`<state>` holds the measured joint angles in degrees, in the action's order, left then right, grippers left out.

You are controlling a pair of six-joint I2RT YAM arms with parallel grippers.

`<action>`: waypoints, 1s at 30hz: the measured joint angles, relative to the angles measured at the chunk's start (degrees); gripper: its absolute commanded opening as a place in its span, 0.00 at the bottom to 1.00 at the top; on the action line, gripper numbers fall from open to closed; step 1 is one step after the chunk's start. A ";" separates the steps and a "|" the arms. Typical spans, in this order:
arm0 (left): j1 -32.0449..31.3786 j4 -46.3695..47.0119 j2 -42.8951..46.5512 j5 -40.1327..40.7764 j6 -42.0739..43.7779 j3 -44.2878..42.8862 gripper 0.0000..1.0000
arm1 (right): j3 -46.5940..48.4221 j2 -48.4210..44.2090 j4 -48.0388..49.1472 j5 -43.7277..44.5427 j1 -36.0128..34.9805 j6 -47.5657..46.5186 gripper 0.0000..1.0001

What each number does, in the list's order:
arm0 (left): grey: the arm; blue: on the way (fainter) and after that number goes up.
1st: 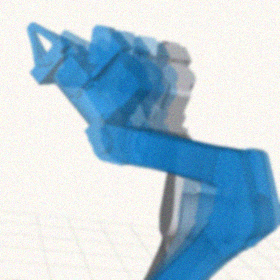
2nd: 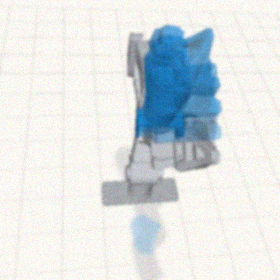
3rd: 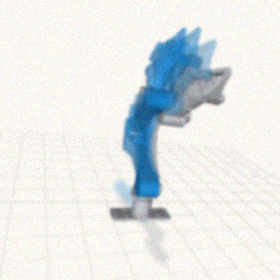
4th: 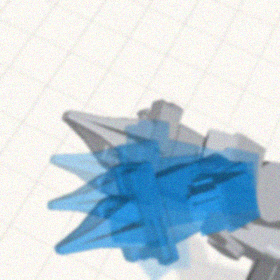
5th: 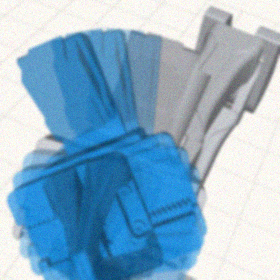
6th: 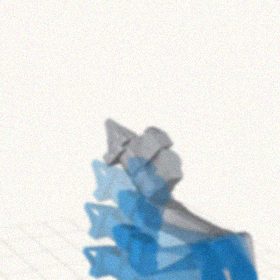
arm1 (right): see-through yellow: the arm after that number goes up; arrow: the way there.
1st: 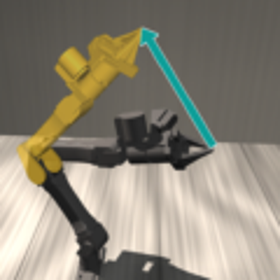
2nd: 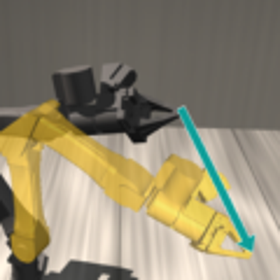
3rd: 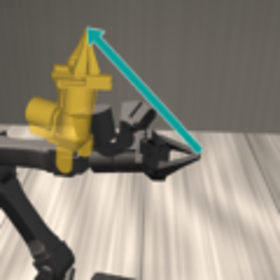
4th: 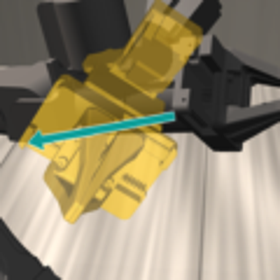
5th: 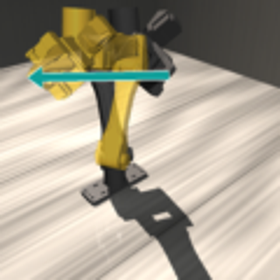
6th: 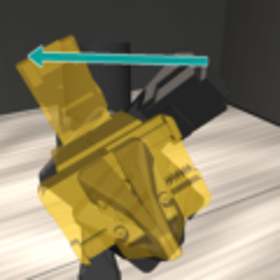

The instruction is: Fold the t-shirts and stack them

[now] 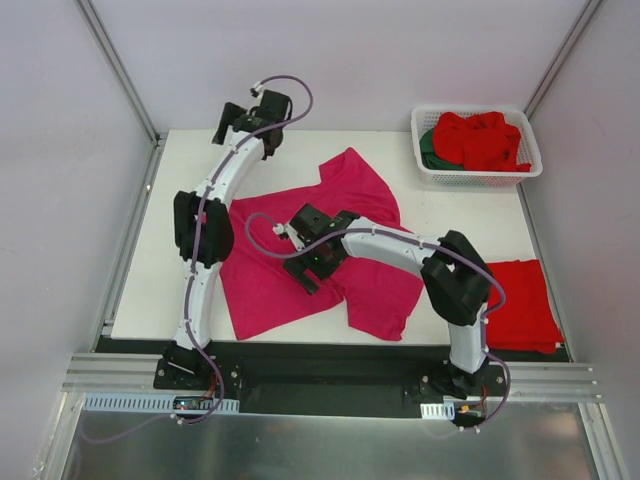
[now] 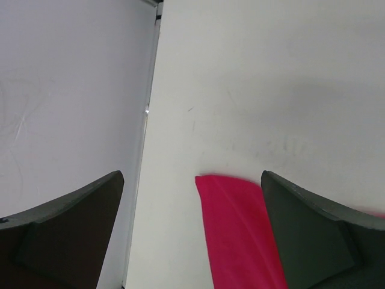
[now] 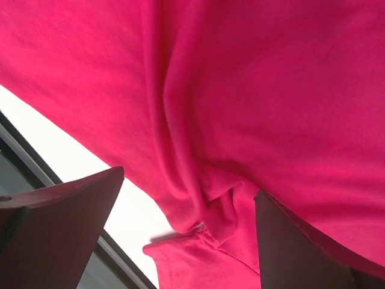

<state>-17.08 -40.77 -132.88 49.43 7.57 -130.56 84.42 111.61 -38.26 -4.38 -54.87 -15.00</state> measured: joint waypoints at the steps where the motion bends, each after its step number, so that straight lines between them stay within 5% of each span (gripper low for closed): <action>1: -1.18 0.00 0.52 -0.02 -0.02 0.26 0.99 | 0.61 0.00 0.11 -0.42 0.24 0.04 0.96; 8: -7.80 -3.58 1.22 -1.01 -1.88 3.04 0.99 | 1.79 0.57 1.99 -1.81 -1.01 1.14 0.96; 19: -7.91 -14.32 3.04 -6.56 -11.91 9.05 0.99 | -5.97 -2.67 5.05 5.70 5.77 4.61 0.96; 30: -7.76 -17.00 26.60 -13.29 -20.79 30.86 0.99 | -7.89 -9.16 6.73 9.64 21.31 6.45 0.96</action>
<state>-24.84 -57.78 -106.28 36.14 -13.21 -99.70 76.53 102.45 -31.53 5.26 -33.56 -8.56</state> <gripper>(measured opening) 0.993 0.963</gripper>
